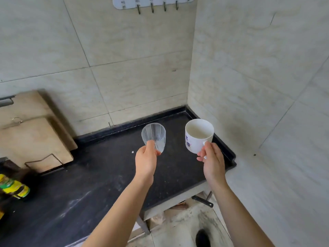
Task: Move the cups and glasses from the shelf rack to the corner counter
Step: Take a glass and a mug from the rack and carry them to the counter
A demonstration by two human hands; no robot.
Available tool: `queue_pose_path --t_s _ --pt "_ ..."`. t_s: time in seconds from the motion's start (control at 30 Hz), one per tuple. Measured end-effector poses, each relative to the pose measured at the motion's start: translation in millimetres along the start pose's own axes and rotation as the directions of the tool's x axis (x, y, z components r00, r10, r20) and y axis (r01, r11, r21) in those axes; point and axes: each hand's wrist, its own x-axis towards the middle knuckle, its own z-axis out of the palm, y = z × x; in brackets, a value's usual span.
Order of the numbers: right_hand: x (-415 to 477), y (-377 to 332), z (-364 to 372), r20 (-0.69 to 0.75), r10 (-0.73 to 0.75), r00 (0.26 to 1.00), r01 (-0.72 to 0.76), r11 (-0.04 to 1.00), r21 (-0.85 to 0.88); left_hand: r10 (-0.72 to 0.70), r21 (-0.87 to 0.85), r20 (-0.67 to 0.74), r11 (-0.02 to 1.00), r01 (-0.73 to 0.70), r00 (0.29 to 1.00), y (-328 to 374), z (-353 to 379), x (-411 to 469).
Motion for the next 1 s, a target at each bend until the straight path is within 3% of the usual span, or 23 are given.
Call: queue_pose_path --t_s 0.13,0.27,0.5,0.8,1.0 --pt "98.5 14.7 17.7 0.015 0.042 0.999 -0.042 0.999 0.015 -0.052 0.009 -0.018 0.999 0.052 0.998 6.4 56.1 77.3" --pt "201.6 26.1 32.7 0.122 0.144 0.982 -0.146 0.989 0.003 -0.119 0.01 -0.088 0.993 0.12 0.989 20.1 120.0 152.8" --pt "347.3 65.4 55.9 0.235 0.219 0.947 -0.184 0.97 -0.161 -0.284 0.015 -0.144 0.957 0.289 0.948 27.7 202.7 256.4" --pt "434.1 152.4 91.5 0.247 0.331 0.911 -0.245 0.914 -0.323 -0.467 0.091 -0.104 0.875 0.476 0.878 -22.5 248.1 359.3" --pt "465.7 188.4 120.6 0.226 0.287 0.931 -0.177 0.896 -0.407 -0.468 0.109 -0.087 0.873 0.476 0.879 -55.6 270.6 413.0"
